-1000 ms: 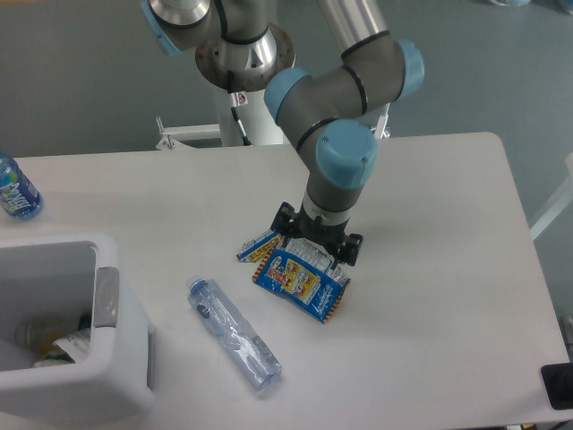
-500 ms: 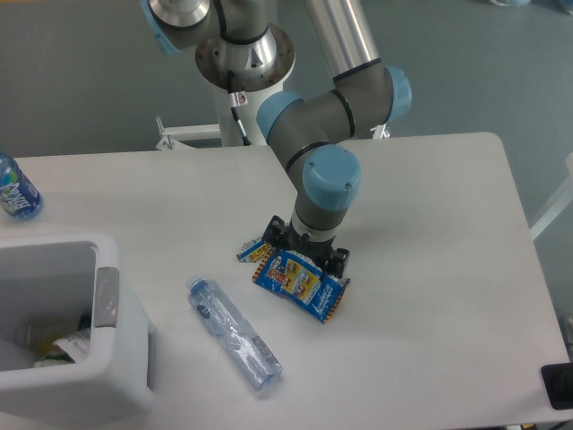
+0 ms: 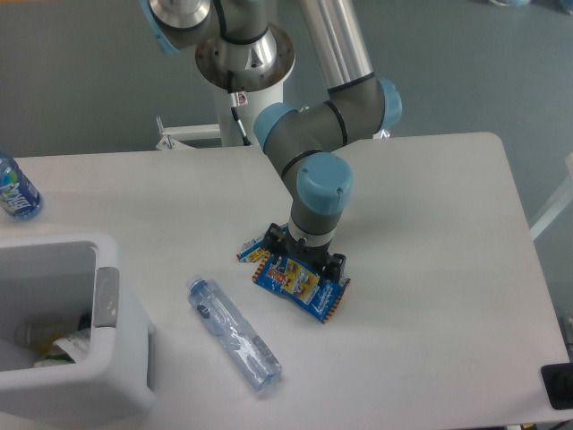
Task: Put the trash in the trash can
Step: 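Close the gripper on the snack wrapper, pinching it against the table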
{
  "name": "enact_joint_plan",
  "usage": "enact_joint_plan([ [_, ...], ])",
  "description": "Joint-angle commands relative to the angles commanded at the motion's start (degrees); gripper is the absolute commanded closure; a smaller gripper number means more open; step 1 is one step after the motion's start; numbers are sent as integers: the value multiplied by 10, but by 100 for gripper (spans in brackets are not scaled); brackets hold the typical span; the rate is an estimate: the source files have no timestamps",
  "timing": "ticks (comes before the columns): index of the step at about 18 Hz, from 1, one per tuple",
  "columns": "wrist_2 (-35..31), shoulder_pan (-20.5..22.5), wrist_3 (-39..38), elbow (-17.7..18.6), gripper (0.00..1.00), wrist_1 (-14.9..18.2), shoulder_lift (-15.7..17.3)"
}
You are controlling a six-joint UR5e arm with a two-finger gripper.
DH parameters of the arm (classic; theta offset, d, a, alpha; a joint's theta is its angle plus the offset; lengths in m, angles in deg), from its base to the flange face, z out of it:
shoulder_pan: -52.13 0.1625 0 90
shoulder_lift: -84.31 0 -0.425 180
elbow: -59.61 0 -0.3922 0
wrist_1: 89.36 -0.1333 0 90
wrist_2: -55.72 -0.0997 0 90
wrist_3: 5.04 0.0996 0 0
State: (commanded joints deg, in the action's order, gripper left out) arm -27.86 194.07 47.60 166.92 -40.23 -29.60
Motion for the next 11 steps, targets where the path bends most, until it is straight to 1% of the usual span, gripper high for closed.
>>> enact_joint_plan([
  [3,-1,0,0,0,0,-1,-4],
  [7,-6,0,0,0,0,-16,-12],
  [11,-8,-1,0,-3,0,-16,-17],
])
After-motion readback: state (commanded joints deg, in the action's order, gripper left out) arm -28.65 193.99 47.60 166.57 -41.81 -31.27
